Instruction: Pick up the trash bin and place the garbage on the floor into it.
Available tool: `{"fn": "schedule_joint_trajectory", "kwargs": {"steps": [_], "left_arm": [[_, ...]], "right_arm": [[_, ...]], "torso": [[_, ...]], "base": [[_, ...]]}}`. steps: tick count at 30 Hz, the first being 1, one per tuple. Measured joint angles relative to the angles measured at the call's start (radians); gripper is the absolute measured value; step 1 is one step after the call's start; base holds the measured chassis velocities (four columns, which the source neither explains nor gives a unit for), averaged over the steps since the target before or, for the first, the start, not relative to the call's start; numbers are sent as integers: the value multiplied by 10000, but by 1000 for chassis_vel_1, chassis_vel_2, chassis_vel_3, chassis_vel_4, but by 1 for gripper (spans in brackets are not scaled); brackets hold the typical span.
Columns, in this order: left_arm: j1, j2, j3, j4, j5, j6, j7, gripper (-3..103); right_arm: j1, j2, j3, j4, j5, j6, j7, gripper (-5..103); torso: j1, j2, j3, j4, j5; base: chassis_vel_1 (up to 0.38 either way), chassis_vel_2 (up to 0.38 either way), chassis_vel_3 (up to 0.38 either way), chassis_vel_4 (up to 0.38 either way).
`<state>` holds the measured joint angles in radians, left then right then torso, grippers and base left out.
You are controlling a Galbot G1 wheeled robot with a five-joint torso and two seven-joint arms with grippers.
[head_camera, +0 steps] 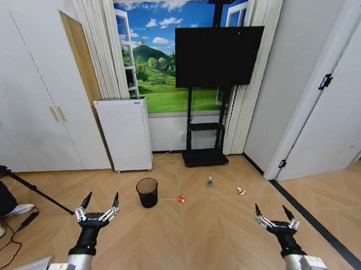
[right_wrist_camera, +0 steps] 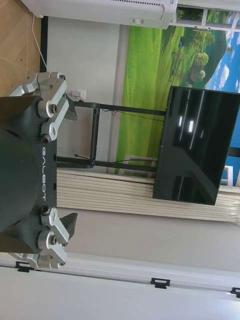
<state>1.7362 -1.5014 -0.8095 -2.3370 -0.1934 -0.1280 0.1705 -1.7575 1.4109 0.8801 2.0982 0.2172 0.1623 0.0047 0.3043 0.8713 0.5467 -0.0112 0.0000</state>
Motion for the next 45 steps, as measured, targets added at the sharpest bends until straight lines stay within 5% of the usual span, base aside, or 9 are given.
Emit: {"fn": "schedule_joint_trajectory", "kwargs": {"steps": [30,45], "left_arm": [[-19,-130,6,-143,169,105,-76,98],[106,-196,-38,-256,168,96,-88,98]], "right_arm": [[113,-18,-10,-88,172,-409,-447,100],[148,0,-28,-166,199,-237,-459,100]], "torso": [[-2,1,-1,-1,0],[0,1,-1,0,-1]], "base": [[-7,4,5,-6],[-205,210,199,-198]]}}
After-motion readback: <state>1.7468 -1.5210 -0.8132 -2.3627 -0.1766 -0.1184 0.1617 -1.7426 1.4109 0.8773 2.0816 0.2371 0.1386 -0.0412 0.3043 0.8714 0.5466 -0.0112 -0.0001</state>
